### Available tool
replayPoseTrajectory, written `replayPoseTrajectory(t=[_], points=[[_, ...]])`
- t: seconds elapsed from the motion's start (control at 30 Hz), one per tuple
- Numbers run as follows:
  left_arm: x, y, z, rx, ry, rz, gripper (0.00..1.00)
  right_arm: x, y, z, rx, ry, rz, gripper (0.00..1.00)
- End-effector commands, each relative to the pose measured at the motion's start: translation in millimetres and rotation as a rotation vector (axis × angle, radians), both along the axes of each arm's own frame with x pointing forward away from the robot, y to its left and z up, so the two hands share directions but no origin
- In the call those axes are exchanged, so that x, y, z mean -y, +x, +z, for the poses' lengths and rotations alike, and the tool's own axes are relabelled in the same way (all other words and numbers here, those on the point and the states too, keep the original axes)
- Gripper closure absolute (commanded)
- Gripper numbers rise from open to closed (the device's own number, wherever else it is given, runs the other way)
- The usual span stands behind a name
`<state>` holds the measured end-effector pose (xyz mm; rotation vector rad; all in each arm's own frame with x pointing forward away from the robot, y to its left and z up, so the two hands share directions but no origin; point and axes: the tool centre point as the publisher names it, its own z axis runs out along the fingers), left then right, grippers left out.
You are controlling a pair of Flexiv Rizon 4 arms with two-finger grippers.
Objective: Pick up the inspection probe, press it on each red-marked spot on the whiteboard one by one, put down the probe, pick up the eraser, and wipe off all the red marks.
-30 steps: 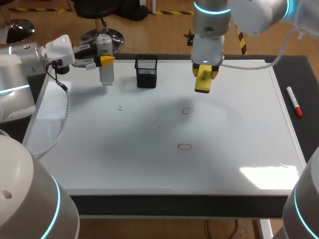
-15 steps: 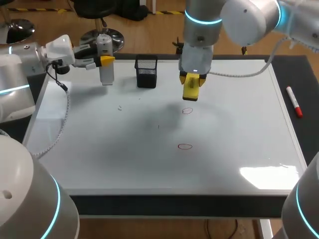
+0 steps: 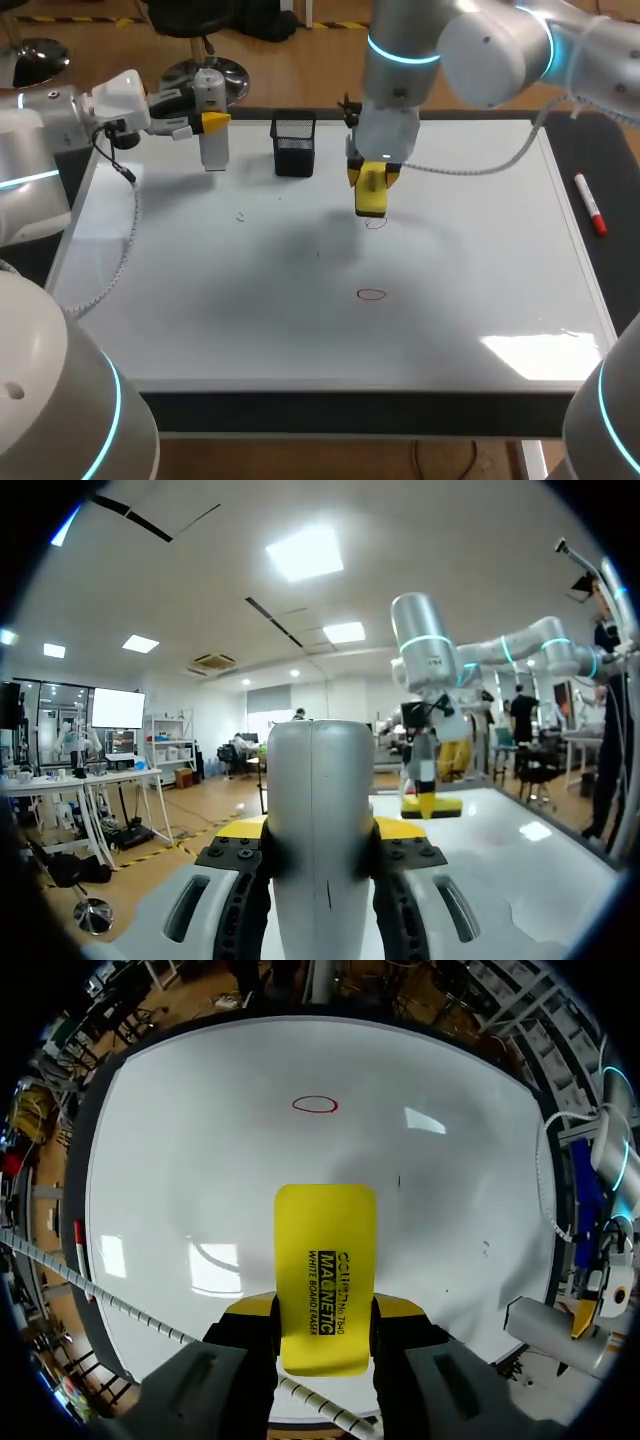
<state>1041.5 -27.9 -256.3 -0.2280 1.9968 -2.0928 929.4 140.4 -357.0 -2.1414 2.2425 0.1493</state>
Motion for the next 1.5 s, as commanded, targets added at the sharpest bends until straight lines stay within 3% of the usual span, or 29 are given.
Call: replayPoseTrajectory(t=[0.03, 0.83, 1.5], points=[[1, -0.5, 0.6, 0.002, 0.000, 0.003, 1.00, -6, 2.8, -8, -0.014, -0.009, 0.009, 1.00], [1, -0.5, 0.6, 0.002, 0.000, 0.003, 1.00, -15, -25.4, -52, -0.067, -0.098, -0.003, 1.00], [1, -0.5, 0.6, 0.002, 0.000, 0.003, 1.00, -8, -21.7, -65, -0.038, -0.120, 0.007, 1.00]])
